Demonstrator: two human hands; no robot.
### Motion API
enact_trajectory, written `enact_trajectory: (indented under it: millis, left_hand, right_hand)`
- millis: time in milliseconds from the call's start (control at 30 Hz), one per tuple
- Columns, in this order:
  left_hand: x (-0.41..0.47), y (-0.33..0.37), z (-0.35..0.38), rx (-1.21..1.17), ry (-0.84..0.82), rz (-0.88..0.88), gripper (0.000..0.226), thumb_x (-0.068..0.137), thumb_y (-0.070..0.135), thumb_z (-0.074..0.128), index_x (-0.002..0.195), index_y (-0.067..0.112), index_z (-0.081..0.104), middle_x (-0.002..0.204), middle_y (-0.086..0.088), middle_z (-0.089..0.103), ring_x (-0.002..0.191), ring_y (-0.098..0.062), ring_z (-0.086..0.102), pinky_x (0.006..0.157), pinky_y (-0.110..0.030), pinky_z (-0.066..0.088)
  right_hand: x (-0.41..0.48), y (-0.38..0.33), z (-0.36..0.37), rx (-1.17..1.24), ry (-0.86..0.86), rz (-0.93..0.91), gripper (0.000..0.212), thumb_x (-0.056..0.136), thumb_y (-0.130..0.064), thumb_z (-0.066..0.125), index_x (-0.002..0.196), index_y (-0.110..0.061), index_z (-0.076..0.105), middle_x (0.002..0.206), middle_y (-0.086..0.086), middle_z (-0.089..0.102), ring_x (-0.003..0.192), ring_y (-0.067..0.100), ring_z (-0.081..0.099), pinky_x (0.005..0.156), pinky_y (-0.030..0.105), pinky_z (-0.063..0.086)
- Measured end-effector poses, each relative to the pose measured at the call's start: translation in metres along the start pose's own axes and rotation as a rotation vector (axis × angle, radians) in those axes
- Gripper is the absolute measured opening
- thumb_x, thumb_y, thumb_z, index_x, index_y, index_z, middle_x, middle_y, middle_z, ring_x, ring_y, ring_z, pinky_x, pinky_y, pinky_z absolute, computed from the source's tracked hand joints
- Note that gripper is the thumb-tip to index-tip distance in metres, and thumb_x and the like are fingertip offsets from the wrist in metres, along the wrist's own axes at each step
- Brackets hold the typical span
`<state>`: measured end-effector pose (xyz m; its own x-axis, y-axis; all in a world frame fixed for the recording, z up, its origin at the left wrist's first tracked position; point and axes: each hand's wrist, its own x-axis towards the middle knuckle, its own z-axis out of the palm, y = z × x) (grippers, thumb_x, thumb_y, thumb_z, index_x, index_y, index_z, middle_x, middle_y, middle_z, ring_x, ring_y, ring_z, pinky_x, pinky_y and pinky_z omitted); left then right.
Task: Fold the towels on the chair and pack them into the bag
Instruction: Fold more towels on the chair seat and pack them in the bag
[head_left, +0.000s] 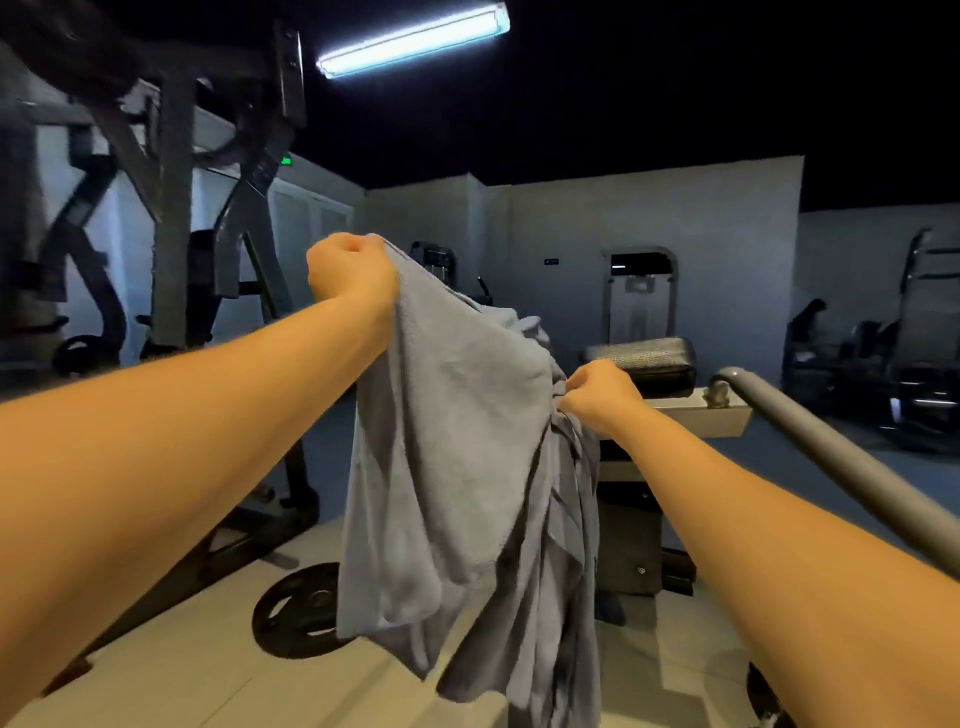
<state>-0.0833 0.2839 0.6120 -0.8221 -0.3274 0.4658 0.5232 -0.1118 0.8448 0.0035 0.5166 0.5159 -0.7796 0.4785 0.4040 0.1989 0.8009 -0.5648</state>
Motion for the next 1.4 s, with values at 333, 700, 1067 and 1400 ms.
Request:
enact_trajectory:
  millis: [333,700,1067,1400]
  left_hand:
    - [0.011,0.047,-0.123,0.318,-0.383,0.166,0.019,0.089,0.035,0.076,0.086,0.016,0.078,0.087,0.001,0.074,0.079,-0.017,0.066,0.070,-0.026,0.052]
    - [0.000,0.056,-0.345,0.747,-0.471,-0.053,0.018,0.091,0.034,0.076,0.095,0.017,0.082,0.088,-0.002,0.078,0.074,-0.010,0.070,0.060,-0.021,0.051]
    - [-0.015,0.027,-0.534,0.788,-0.304,-0.176,0.018,0.087,0.035,0.079,0.093,0.018,0.083,0.107,-0.002,0.078,0.105,-0.018,0.071,0.083,-0.031,0.058]
    - [-0.039,0.039,-0.665,0.901,-0.211,-0.199,0.030,0.097,0.042,0.063,0.095,0.015,0.077,0.095,-0.009,0.073,0.093,-0.025,0.063,0.083,-0.037,0.051]
  right_hand:
    - [-0.041,-0.141,0.008,0.585,-0.311,-0.373,0.059,0.092,-0.019,0.075,0.146,-0.018,0.052,0.142,0.001,0.056,0.126,0.020,0.056,0.104,0.039,0.045]
    - [-0.166,-0.273,0.134,0.889,-0.998,-0.498,0.028,0.098,-0.026,0.065,0.114,-0.004,0.072,0.115,0.015,0.073,0.103,0.031,0.070,0.093,0.043,0.058]
    - [-0.246,-0.363,0.217,0.814,-1.033,-0.534,0.029,0.099,-0.034,0.063,0.112,-0.008,0.062,0.096,0.014,0.053,0.085,0.027,0.049,0.079,0.039,0.042]
    - [-0.272,-0.468,0.241,0.754,-0.675,-0.590,0.046,0.104,-0.029,0.051,0.062,-0.024,0.032,0.064,0.000,0.030,0.062,0.015,0.028,0.061,0.034,0.023]
